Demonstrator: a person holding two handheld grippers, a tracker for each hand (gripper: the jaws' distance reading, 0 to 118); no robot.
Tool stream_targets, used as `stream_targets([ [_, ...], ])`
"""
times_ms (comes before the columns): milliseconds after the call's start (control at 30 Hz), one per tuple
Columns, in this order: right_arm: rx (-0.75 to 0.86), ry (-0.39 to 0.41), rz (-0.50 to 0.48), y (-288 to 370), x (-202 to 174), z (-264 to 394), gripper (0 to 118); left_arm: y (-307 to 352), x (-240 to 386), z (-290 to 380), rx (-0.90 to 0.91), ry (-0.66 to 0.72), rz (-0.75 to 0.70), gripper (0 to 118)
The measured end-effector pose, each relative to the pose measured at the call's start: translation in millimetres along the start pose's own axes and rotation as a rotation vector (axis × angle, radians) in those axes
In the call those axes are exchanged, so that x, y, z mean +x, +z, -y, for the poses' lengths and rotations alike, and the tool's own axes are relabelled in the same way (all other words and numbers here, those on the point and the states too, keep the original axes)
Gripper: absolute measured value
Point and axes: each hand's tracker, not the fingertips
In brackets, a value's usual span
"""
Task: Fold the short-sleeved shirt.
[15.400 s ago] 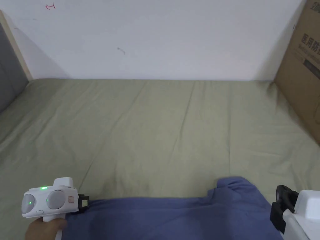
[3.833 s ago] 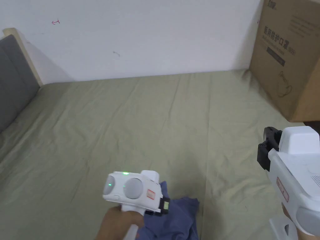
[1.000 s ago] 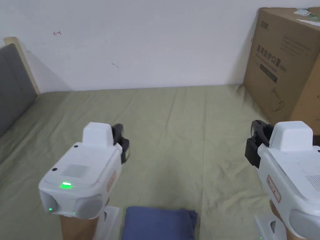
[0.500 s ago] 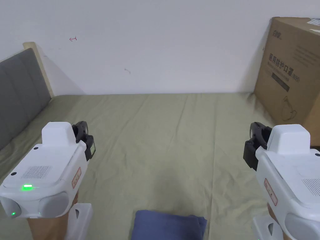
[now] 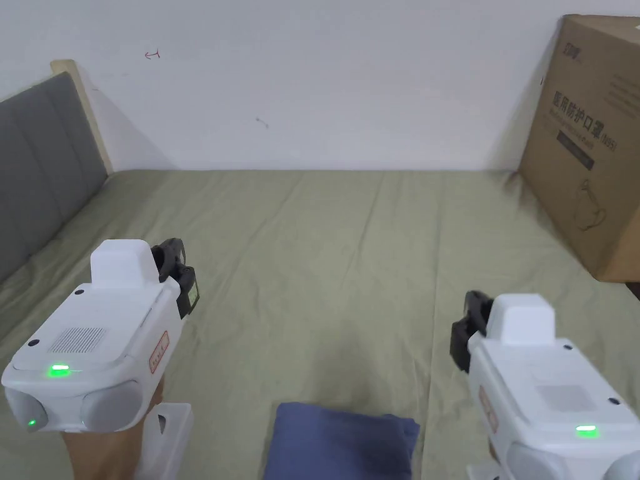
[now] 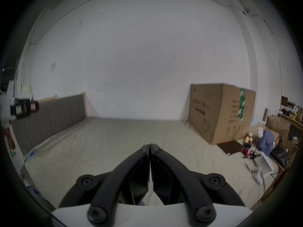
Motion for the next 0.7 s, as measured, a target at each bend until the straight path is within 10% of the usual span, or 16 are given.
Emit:
stream_targets([
  [700,-0.489,0.019,-0.041,-79.1,-75.0,207.1,0,-11.2,-34.3,45.6,-0.18,0.084,0.007,0],
])
